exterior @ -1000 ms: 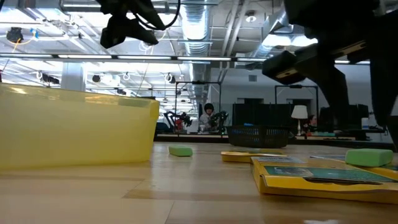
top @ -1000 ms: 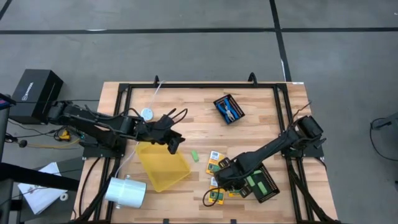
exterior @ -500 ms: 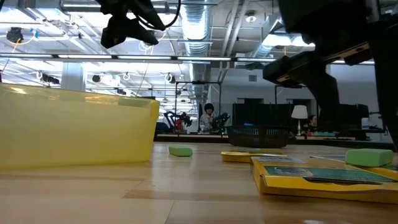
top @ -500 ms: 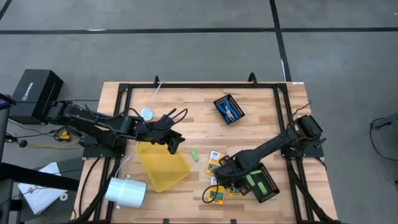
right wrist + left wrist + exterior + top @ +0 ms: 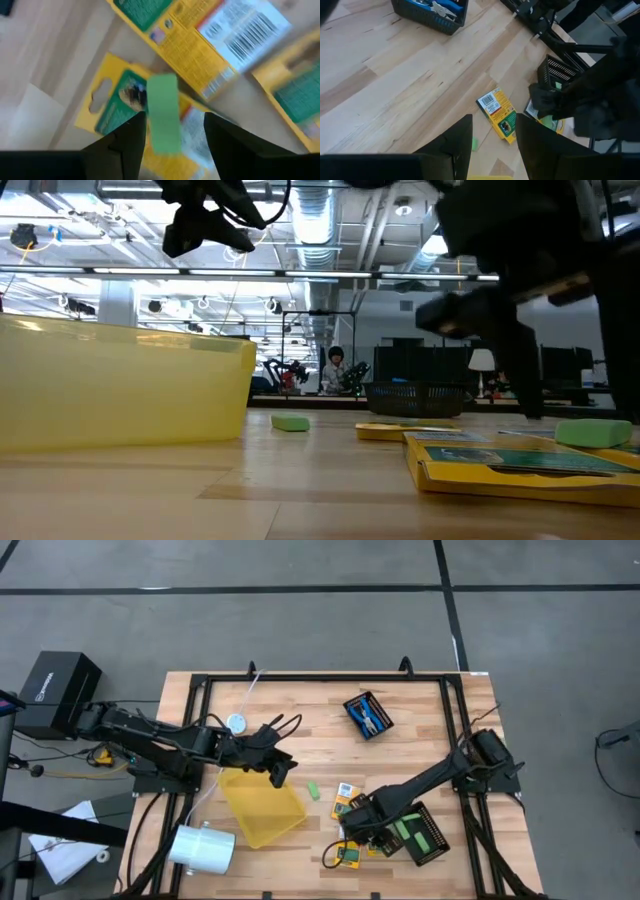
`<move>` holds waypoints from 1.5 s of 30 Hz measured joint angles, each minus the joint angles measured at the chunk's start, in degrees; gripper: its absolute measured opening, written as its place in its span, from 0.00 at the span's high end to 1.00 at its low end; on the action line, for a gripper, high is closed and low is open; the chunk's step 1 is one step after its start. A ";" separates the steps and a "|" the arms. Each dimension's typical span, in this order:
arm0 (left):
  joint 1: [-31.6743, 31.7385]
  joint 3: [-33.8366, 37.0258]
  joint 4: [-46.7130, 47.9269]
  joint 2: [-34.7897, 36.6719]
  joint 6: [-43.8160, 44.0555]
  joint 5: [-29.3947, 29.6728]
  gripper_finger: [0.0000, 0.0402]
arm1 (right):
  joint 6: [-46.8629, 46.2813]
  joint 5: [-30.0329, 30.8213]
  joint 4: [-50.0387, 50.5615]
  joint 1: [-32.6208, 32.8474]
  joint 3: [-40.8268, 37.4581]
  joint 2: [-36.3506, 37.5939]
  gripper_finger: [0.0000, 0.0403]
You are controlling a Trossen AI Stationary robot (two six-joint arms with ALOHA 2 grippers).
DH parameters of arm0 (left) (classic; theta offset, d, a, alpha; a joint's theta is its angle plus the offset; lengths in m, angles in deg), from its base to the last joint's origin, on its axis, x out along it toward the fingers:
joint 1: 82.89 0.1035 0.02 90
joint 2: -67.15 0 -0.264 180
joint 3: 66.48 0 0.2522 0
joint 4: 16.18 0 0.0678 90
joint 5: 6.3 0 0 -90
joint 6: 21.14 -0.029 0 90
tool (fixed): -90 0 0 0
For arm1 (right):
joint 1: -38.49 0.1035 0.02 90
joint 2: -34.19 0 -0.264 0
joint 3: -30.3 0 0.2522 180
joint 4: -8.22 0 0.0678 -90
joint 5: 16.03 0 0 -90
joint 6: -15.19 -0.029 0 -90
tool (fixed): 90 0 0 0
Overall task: Pick & Place School Supplies
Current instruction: Put the green eraser into the bottom black bin
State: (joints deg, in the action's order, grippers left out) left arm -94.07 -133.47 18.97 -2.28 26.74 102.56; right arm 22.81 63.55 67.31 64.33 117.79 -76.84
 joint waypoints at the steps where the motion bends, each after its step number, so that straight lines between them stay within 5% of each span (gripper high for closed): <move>1: 0.00 0.00 0.03 0.00 0.01 0.10 0.65 | 0.00 -0.33 0.16 0.14 -0.06 -0.89 0.53; 10: 0.00 0.07 0.02 0.02 0.02 0.12 0.65 | -0.68 0.00 -2.26 -0.09 -0.06 -1.61 0.56; 25: 0.00 1.71 0.14 0.02 0.37 -0.15 0.65 | -2.13 -2.64 -4.15 -4.33 0.05 -1.56 0.99; 39: 0.00 1.70 0.00 0.02 0.46 -0.08 0.65 | -1.61 -4.81 -4.43 -5.85 -0.34 0.21 1.00; 45: 0.00 1.70 0.02 0.02 -0.48 0.10 0.65 | -2.79 -7.75 -3.47 -8.13 -0.25 3.33 0.86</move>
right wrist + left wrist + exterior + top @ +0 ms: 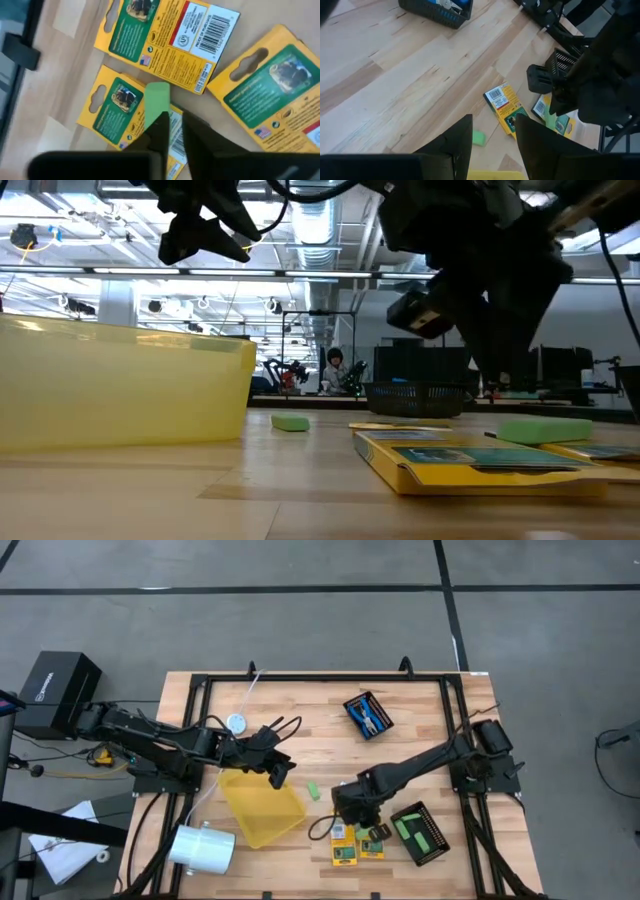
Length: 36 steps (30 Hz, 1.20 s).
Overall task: Pick & Place School Supplies
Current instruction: Put the green eraser into the bottom black bin
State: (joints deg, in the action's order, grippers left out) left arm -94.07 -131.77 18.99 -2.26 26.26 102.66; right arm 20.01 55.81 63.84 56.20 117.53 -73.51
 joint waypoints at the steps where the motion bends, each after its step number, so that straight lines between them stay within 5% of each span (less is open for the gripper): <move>1: 0.00 0.00 -0.01 0.00 -0.02 0.00 0.65 | -0.20 -0.43 0.48 -0.37 0.00 0.20 0.83; 9: 0.00 -0.04 0.00 0.00 -0.47 -0.04 0.65 | -3.11 -1.10 0.59 2.37 0.11 -0.47 0.60; 17: 0.00 -0.07 0.02 -0.01 -1.98 0.24 0.65 | -8.07 4.84 -4.73 5.65 -1.86 -2.51 0.56; 30: 0.26 -0.09 0.04 -0.04 -2.12 0.52 0.65 | -12.01 5.74 -8.69 3.51 -3.74 -3.91 0.62; 36: 0.26 -0.09 0.04 -0.04 -2.12 0.55 0.65 | -11.78 7.57 -8.94 3.40 -3.85 -4.09 0.92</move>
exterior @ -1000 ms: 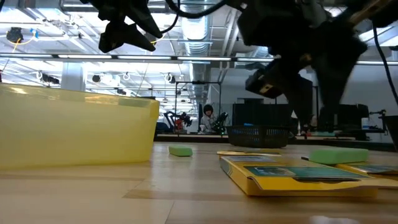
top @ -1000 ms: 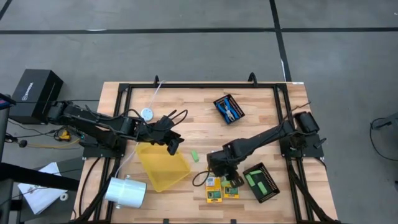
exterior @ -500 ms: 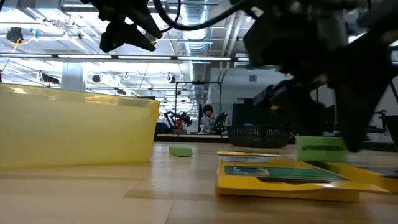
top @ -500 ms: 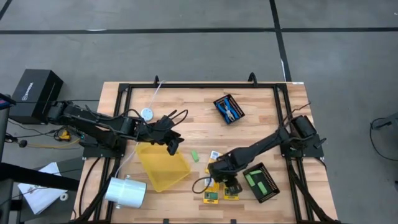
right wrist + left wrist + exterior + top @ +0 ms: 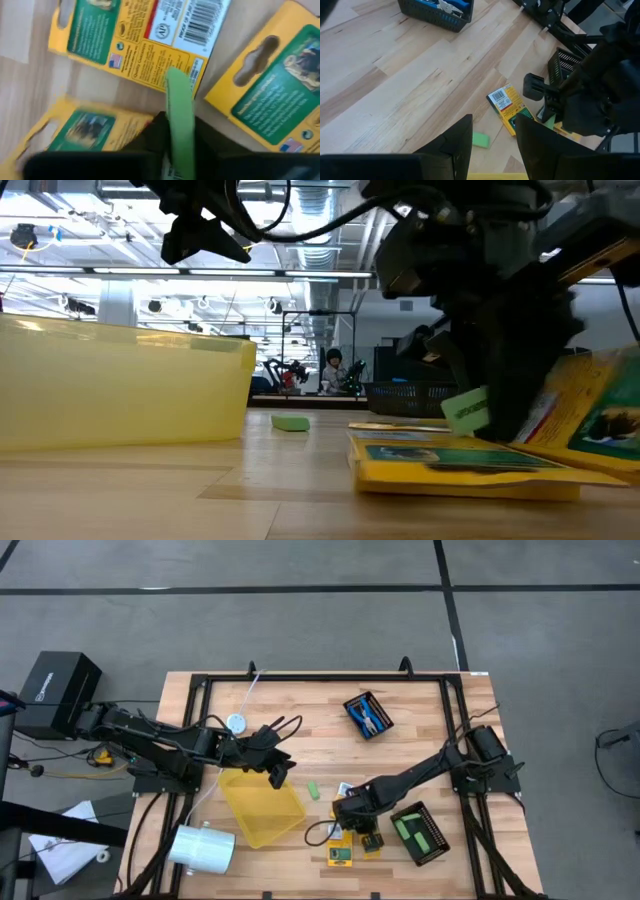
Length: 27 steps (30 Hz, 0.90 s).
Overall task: Pick & Place School Supplies
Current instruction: Put the green eraser into the bottom black bin
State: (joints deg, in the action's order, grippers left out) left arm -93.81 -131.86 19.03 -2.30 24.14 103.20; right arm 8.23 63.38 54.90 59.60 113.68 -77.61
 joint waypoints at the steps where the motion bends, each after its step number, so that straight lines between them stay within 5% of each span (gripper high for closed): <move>1: 0.00 0.00 0.00 0.00 0.00 0.00 0.65 | 0.26 0.04 -0.12 -0.11 -0.02 -0.01 0.94; 10: 0.00 0.00 -0.02 0.00 -0.01 0.00 0.65 | 0.91 0.19 0.25 -0.67 0.16 1.38 0.95; 20: 0.00 0.00 0.16 0.00 -0.02 -0.02 0.65 | -1.87 1.34 8.41 -5.18 0.42 14.99 0.95; 27: 0.00 0.00 0.39 0.00 -1.52 -0.06 0.65 | -16.85 1.49 11.44 0.98 -12.70 29.04 0.95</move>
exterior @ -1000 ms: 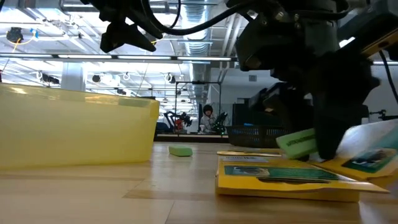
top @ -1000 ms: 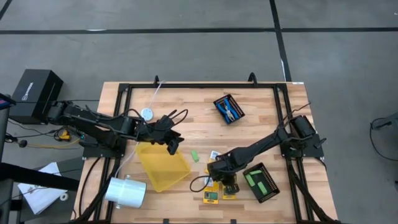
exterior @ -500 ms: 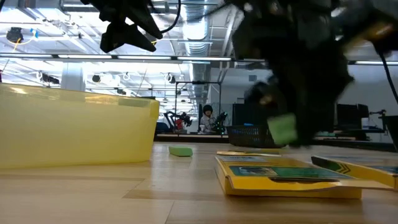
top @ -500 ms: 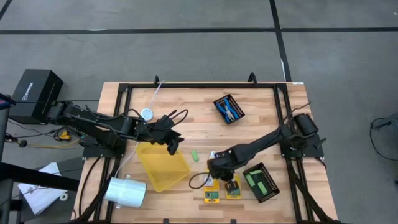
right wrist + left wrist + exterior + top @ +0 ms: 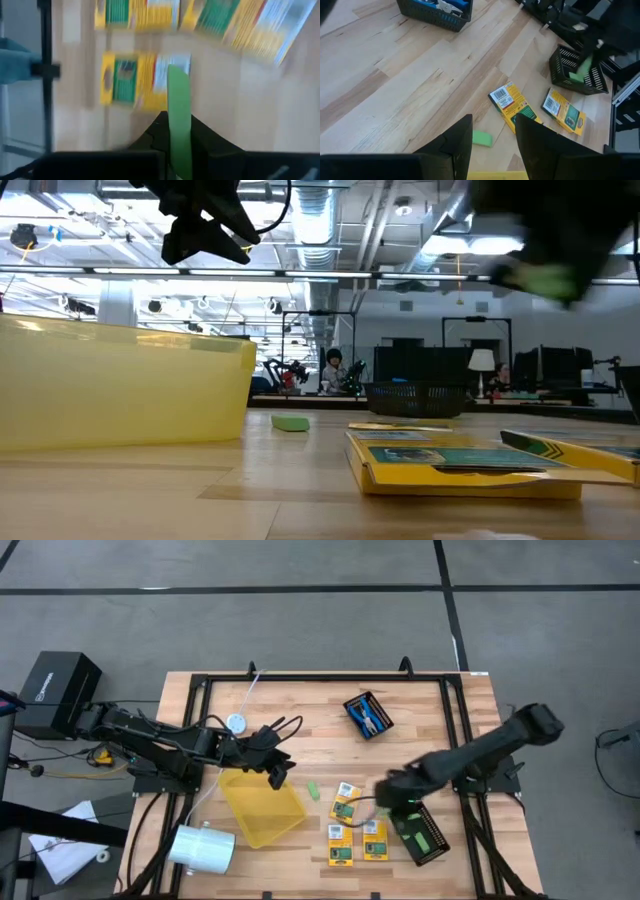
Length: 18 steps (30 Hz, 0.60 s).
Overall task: Pick & Place School Supplies
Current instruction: Put the green eraser into the bottom black bin
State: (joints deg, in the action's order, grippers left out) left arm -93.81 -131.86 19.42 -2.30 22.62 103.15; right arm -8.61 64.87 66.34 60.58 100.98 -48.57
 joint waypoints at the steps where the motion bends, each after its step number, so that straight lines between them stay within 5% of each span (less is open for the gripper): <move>1: 0.00 0.00 -0.01 0.00 -0.03 0.01 0.65 | -3.41 0.04 -0.10 1.58 -2.83 2.10 0.95; 7: 0.02 0.00 -0.09 0.00 -0.03 0.01 0.65 | -19.17 0.75 -6.44 8.66 -14.95 10.23 0.95; 18: 0.00 0.00 -0.39 0.00 0.19 0.00 0.65 | -24.75 1.72 -15.13 9.01 -23.65 10.28 0.95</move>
State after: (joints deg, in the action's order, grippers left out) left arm -93.81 -131.86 19.04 -2.30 22.81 103.15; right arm -33.37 66.59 51.21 69.59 77.34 -38.29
